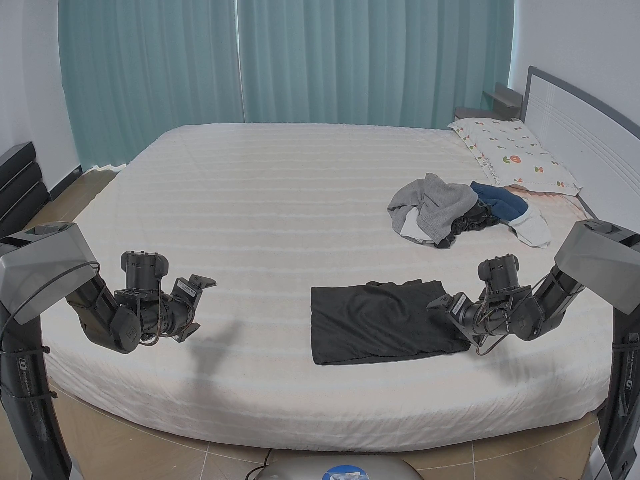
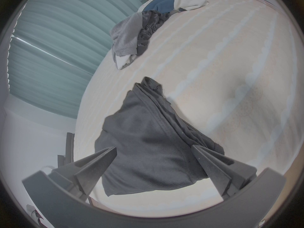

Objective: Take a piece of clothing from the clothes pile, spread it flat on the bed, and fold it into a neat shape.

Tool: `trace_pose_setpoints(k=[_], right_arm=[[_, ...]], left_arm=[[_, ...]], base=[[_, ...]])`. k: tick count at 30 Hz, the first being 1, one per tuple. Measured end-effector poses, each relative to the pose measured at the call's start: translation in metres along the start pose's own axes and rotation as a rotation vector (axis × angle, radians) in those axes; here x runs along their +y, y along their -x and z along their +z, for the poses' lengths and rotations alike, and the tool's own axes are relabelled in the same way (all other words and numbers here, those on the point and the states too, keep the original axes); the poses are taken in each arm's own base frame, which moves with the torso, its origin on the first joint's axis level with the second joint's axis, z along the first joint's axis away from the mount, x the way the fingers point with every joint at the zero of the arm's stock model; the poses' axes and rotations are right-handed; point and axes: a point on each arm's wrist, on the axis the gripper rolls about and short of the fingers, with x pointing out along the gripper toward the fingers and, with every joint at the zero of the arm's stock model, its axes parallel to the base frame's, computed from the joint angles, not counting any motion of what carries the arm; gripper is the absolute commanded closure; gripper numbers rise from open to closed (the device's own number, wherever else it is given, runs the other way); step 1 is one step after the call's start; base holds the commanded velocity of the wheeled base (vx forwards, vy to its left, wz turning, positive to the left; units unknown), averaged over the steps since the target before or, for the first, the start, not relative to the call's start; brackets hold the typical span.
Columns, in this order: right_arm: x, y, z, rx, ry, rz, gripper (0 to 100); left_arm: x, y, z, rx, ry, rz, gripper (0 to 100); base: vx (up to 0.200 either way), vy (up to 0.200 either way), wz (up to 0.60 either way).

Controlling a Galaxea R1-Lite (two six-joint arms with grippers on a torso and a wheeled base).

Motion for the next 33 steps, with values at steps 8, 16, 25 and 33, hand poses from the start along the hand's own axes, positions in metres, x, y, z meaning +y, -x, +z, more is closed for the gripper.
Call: trace_pose_setpoints(k=[8, 16, 25, 33], right_arm=[[0.02, 0.023, 0.018, -0.072, -0.033, 0.106, 0], [0.022, 0.009, 0.026, -0.17, 0.01, 0.219, 0], [0.021, -0.026, 0.031, -0.192, 0.042, 0.232, 0], [0.01, -0.051, 0.032, -0.2, 0.066, 0.208, 0]], left_arm=[[0.0, 0.0, 0.001, -0.003, 0.005, -0.001, 0], [0.0, 0.0, 0.001, -0.002, 0.0, 0.002, 0], [0.001, 0.0, -0.001, 0.001, -0.003, 0.005, 0], [0.001, 0.0, -0.001, 0.002, -0.004, 0.006, 0]], base=[[0.1, 0.0, 0.0], [0.125, 0.0, 0.0], [0.0, 0.0, 0.0], [0.0, 0.0, 0.0]])
